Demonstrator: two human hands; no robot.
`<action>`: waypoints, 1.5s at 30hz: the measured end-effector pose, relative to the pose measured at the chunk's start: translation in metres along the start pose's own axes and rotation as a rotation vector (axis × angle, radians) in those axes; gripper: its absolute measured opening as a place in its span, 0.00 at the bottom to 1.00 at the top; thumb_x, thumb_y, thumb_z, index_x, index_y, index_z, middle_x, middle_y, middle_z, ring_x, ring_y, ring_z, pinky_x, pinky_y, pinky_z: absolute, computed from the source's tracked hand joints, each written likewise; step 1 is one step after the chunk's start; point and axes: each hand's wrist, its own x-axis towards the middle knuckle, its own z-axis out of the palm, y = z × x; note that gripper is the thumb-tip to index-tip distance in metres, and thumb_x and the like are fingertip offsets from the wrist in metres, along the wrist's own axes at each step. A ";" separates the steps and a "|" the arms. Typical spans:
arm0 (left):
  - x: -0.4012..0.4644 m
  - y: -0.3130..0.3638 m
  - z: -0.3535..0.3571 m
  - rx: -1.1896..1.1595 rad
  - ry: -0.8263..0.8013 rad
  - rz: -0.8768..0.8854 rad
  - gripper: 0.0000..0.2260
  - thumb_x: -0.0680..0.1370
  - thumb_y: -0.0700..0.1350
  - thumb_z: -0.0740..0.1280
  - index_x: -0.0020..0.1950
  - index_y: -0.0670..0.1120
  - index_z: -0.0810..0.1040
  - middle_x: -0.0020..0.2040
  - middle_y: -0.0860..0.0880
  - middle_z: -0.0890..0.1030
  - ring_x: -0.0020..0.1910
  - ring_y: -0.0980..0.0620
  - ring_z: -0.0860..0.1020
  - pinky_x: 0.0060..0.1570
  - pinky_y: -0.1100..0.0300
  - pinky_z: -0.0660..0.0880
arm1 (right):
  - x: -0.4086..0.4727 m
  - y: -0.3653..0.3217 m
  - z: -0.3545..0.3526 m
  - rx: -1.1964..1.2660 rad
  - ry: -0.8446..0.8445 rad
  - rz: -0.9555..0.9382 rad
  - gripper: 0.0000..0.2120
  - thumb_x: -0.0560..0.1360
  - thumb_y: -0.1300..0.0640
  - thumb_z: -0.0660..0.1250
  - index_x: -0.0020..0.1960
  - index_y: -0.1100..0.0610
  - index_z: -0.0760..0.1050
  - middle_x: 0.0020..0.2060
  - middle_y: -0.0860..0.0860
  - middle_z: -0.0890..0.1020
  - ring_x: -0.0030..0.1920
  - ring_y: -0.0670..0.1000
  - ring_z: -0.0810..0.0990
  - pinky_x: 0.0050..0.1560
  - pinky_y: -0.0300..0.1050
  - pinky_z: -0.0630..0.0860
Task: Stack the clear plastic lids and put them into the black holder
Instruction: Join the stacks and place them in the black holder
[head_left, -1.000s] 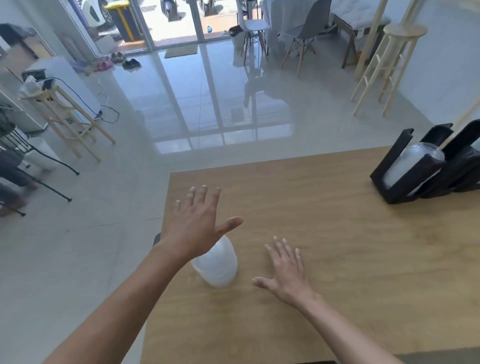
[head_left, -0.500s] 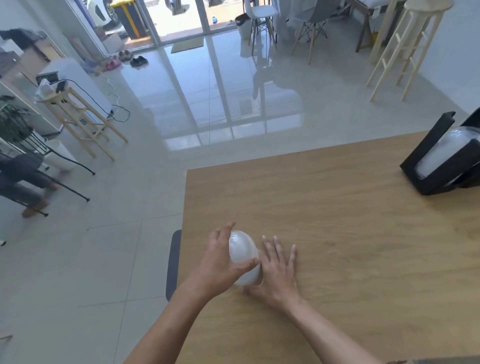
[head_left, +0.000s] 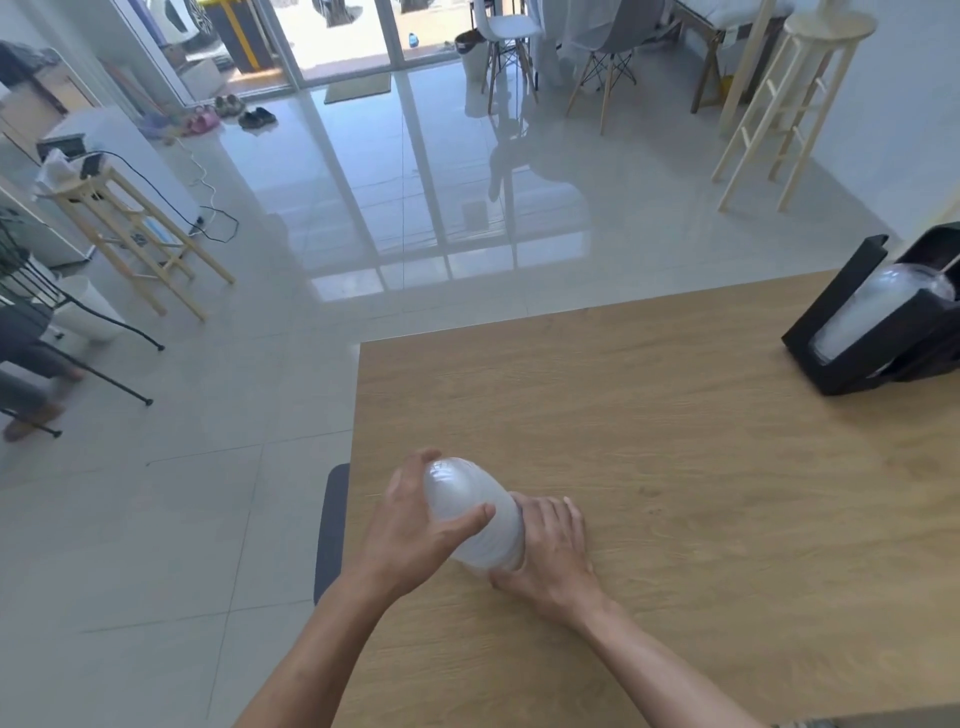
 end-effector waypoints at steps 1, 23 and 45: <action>0.001 0.000 0.000 -0.004 0.001 -0.001 0.44 0.65 0.72 0.75 0.76 0.58 0.66 0.68 0.54 0.73 0.64 0.53 0.74 0.59 0.57 0.72 | 0.000 0.000 -0.001 -0.004 -0.002 0.002 0.48 0.63 0.28 0.68 0.78 0.50 0.67 0.64 0.47 0.76 0.69 0.53 0.72 0.80 0.55 0.54; -0.003 -0.007 -0.003 -0.088 -0.008 -0.055 0.38 0.68 0.68 0.77 0.73 0.59 0.68 0.65 0.57 0.76 0.63 0.54 0.77 0.61 0.51 0.78 | -0.015 -0.005 0.014 0.018 0.049 0.053 0.47 0.67 0.34 0.68 0.80 0.56 0.66 0.76 0.50 0.73 0.82 0.55 0.62 0.84 0.62 0.46; 0.005 0.005 0.009 -0.005 0.138 -0.063 0.47 0.61 0.81 0.72 0.76 0.63 0.68 0.63 0.54 0.65 0.61 0.54 0.70 0.59 0.57 0.69 | -0.001 0.016 -0.045 1.521 -0.283 0.854 0.08 0.84 0.65 0.66 0.61 0.64 0.80 0.44 0.53 0.83 0.27 0.45 0.68 0.21 0.37 0.60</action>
